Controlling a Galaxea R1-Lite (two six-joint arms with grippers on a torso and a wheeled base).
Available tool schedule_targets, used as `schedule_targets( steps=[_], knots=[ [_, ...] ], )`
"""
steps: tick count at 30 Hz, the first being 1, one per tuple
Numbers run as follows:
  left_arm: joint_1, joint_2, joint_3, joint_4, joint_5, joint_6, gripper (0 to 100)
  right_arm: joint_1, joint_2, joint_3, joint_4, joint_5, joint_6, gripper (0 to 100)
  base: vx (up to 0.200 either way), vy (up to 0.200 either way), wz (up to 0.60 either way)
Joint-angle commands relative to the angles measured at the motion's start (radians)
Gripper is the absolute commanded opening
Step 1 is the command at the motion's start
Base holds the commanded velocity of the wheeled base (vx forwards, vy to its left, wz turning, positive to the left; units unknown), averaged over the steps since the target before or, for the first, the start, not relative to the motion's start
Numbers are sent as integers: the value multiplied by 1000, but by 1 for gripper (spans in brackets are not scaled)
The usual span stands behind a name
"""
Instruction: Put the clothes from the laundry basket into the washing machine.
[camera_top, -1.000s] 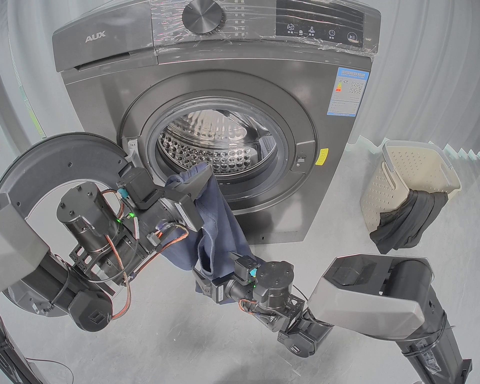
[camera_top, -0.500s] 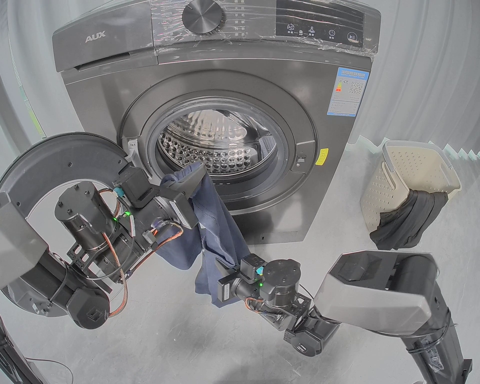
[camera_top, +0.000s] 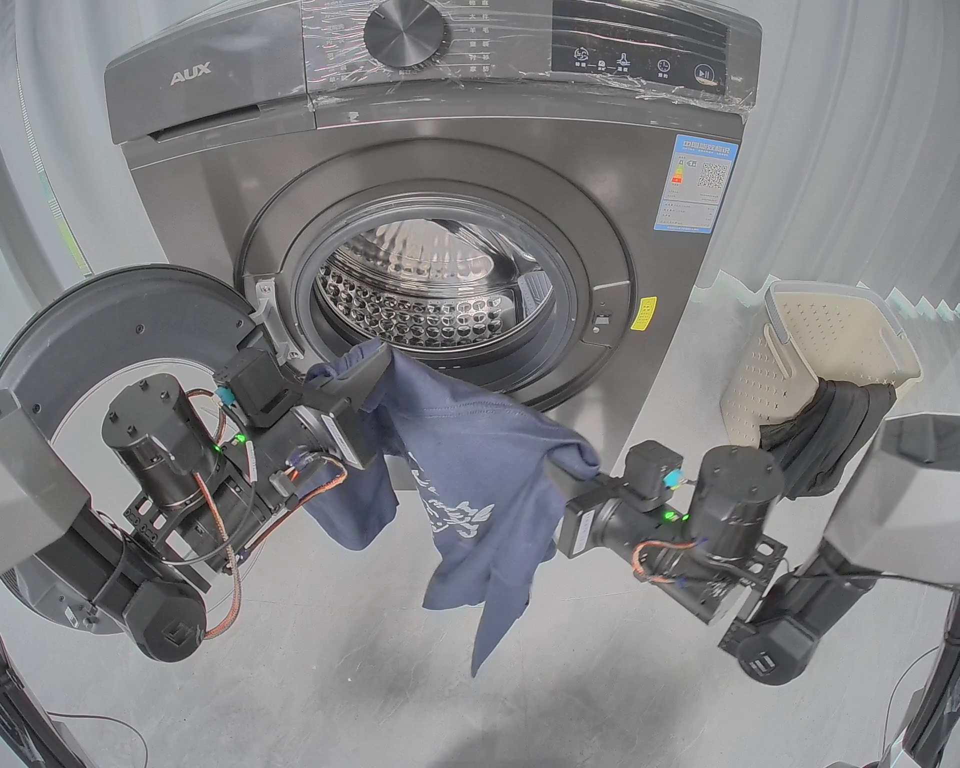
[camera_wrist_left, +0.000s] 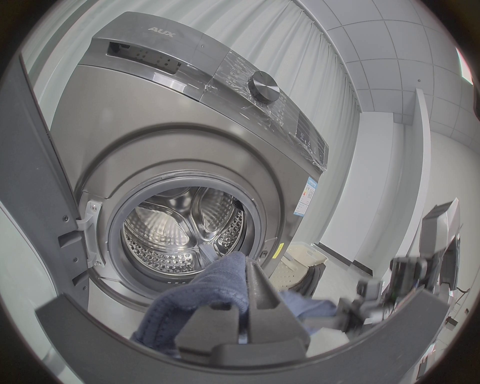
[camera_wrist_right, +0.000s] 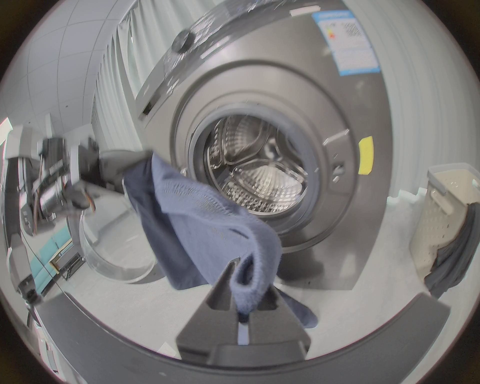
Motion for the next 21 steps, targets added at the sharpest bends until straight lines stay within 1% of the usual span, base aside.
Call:
schedule_targets(
  steps=[1,3,7,11,13,14,15,21],
  knots=[
    [9,-44,68,0,-6,7,0,-71,-224,101,-4,24,0,0,0,0,0],
    [9,-67,103,-1,-12,4,0,-71,-267,121,-4,24,2,0,0,0,0],
    [9,-99,120,-1,-15,2,0,-75,-298,127,-4,25,-3,0,0,0,0],
    [18,-156,137,0,-27,-1,0,-80,-307,93,-8,25,-9,0,0,0,0],
    [23,-179,146,0,-43,-1,0,-80,-307,66,-17,27,-7,0,0,0,0],
    [23,-179,146,0,-43,-1,0,-80,-307,66,-17,27,-7,0,0,0,0],
    [23,-197,150,0,-55,-2,0,-80,-307,52,-21,27,-7,0,0,0,0],
    [24,-239,158,0,-58,-2,0,-80,-344,47,-18,25,-9,0,0,0,0]
  ],
)
